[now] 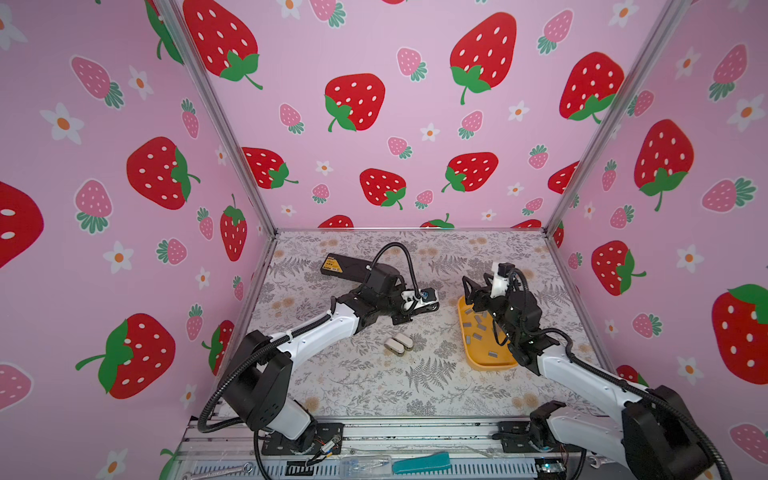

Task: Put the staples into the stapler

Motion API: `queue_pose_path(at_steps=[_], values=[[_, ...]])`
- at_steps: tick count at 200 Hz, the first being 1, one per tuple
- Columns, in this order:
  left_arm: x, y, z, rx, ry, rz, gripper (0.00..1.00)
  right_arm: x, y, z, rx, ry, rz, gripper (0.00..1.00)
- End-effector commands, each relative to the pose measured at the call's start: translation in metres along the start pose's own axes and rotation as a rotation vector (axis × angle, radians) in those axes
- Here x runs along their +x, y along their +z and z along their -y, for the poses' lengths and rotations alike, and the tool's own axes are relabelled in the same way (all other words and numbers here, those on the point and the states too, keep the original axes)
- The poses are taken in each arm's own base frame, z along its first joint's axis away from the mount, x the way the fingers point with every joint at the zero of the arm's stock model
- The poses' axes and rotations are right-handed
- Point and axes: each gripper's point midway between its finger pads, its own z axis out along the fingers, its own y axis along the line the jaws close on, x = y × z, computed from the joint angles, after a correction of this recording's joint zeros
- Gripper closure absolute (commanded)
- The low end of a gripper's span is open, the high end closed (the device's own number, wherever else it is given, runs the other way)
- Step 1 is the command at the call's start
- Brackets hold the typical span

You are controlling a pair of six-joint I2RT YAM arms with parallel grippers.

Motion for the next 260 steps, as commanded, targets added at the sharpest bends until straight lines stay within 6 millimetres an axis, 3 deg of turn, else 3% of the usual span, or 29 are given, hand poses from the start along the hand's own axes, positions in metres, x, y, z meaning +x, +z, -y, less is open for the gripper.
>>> queue_pose_path(at_steps=[1,12,19,23,63,104,201,260], values=[[-0.031,-0.019,-0.045,-0.210,-0.079,0.112,0.97,-0.007,0.009,-0.041,-0.175,0.018,0.011,0.31],[-0.032,-0.024,-0.047,-0.215,-0.107,0.109,0.90,-0.005,0.012,-0.052,-0.199,0.032,-0.003,0.33],[-0.034,-0.027,-0.047,-0.209,-0.110,0.119,0.93,-0.002,0.013,-0.056,-0.212,0.039,-0.011,0.34],[-0.036,-0.029,-0.046,-0.203,-0.104,0.129,1.00,-0.001,0.013,-0.059,-0.221,0.042,-0.011,0.34],[-0.051,-0.048,-0.050,-0.234,-0.067,0.203,1.00,0.007,0.010,-0.071,-0.265,0.061,-0.010,0.35],[-0.056,-0.045,-0.042,-0.188,-0.017,0.228,1.00,0.019,0.017,-0.083,-0.313,0.079,-0.051,0.36],[-0.072,-0.054,-0.015,-0.094,0.068,0.357,1.00,0.044,0.016,-0.078,-0.282,0.159,-0.116,0.43],[-0.078,-0.054,-0.025,-0.160,0.148,0.382,1.00,0.056,0.014,-0.089,-0.337,0.270,-0.167,0.48]])
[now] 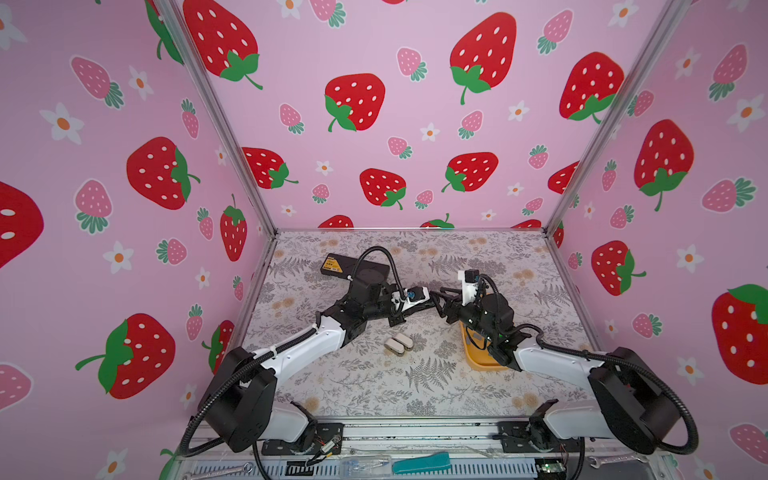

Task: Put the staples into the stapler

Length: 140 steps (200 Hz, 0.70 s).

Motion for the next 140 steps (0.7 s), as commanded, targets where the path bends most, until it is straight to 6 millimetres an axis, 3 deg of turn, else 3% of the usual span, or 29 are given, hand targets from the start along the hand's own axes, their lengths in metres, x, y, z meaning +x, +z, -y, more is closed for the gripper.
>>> queue_pose_path(at_steps=[1,36,85,106,140], values=[[-0.048,-0.009,-0.021,-0.078,0.150,0.160,1.00,0.010,0.000,-0.004,-0.030,0.072,-0.020,0.48],[-0.055,-0.015,-0.016,-0.065,0.180,0.189,1.00,0.010,-0.003,-0.013,-0.086,0.118,-0.016,0.57],[-0.060,-0.023,-0.002,-0.023,0.228,0.228,1.00,-0.001,-0.001,-0.024,-0.138,0.155,0.013,0.95],[-0.061,-0.022,0.002,0.004,0.232,0.237,0.95,0.001,-0.003,-0.029,-0.169,0.176,0.016,1.00],[-0.056,-0.015,0.003,0.023,0.223,0.226,0.72,-0.002,-0.009,-0.036,-0.198,0.177,0.034,1.00]])
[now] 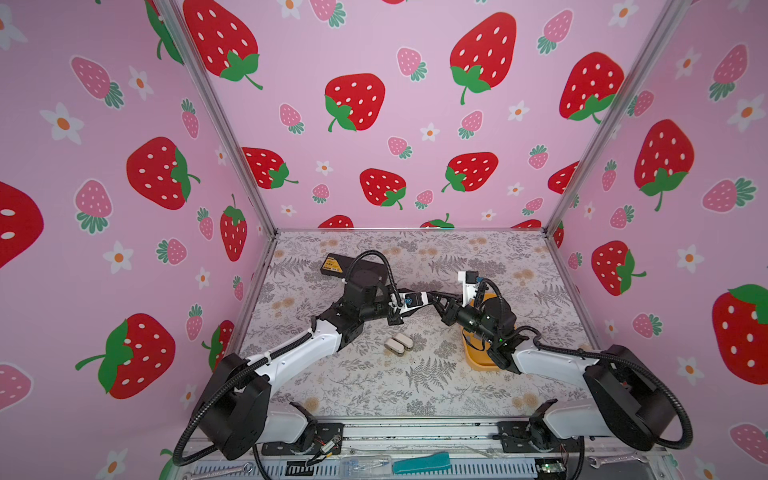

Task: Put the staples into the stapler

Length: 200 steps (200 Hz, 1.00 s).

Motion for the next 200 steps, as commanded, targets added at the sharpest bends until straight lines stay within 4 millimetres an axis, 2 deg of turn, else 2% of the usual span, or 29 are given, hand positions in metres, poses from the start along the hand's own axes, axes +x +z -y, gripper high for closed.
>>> queue_pose_path(at_steps=[1,16,35,78,141,200], values=[[-0.039,-0.002,-0.004,0.026,0.083,0.150,0.71,0.000,-0.003,-0.006,-0.030,0.003,0.015,1.00],[-0.038,-0.001,-0.005,0.024,0.076,0.145,0.63,-0.001,-0.005,-0.008,-0.030,0.001,0.025,1.00],[-0.036,0.000,-0.005,0.027,0.069,0.141,0.58,-0.001,-0.008,-0.007,-0.024,0.005,0.032,1.00],[-0.031,0.005,-0.002,0.049,0.050,0.129,0.57,-0.001,-0.010,-0.006,-0.020,0.009,0.044,1.00],[-0.011,0.009,-0.001,0.038,-0.034,0.048,0.44,-0.009,-0.017,-0.003,0.013,0.006,0.093,1.00],[0.004,0.023,0.009,0.089,-0.095,0.015,0.44,-0.011,-0.019,-0.005,0.007,0.007,0.110,1.00]])
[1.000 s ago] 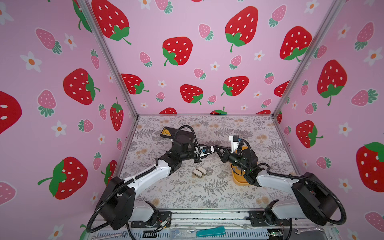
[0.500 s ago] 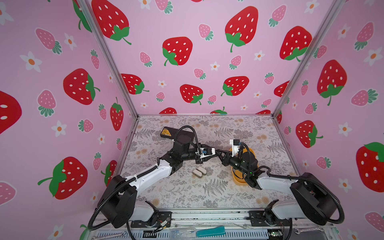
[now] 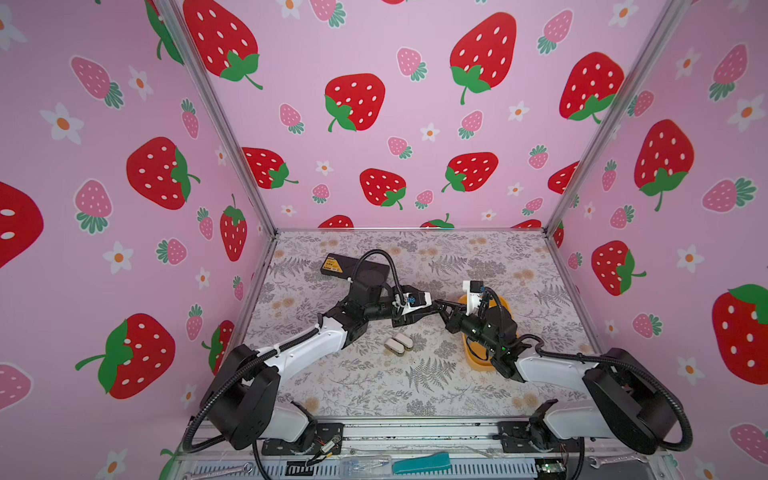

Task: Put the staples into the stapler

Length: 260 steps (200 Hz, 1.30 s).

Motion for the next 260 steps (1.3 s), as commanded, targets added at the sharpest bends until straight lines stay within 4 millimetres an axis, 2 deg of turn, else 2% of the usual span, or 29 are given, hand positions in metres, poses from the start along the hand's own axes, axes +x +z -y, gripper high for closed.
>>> queue_pose_path(at_steps=[1,27,54,68,79,93,97,122,197,225,260], values=[[-0.002,0.007,-0.003,0.017,-0.016,-0.003,0.44,-0.033,-0.007,-0.031,-0.101,-0.012,0.126,1.00],[0.004,0.013,-0.002,0.024,-0.027,-0.008,0.44,-0.032,-0.006,-0.032,-0.102,-0.015,0.124,1.00],[0.001,0.017,-0.002,0.049,-0.032,0.003,0.54,-0.031,-0.005,-0.032,-0.102,-0.013,0.123,1.00],[-0.002,0.018,-0.003,0.057,-0.031,0.010,0.64,-0.031,-0.005,-0.032,-0.102,-0.012,0.121,1.00],[-0.005,0.019,-0.003,0.060,-0.028,0.018,0.76,-0.031,-0.005,-0.031,-0.098,-0.014,0.123,1.00],[-0.007,0.018,-0.004,0.066,-0.020,0.018,0.93,-0.031,-0.004,-0.029,-0.086,-0.017,0.124,1.00],[-0.007,0.018,-0.004,0.067,-0.019,0.017,1.00,-0.030,-0.004,-0.027,-0.080,-0.019,0.123,1.00],[-0.011,0.015,-0.009,0.048,-0.011,0.011,1.00,-0.027,0.000,-0.016,-0.036,-0.032,0.108,1.00],[-0.024,-0.021,-0.026,-0.026,-0.010,0.056,1.00,-0.024,0.006,0.046,0.128,0.006,0.099,1.00],[-0.023,-0.030,-0.033,-0.042,-0.025,0.072,1.00,-0.024,0.007,0.058,0.168,0.007,0.098,1.00],[-0.027,-0.038,-0.030,-0.036,-0.017,0.104,1.00,-0.018,0.011,0.069,0.190,0.022,0.078,1.00]])
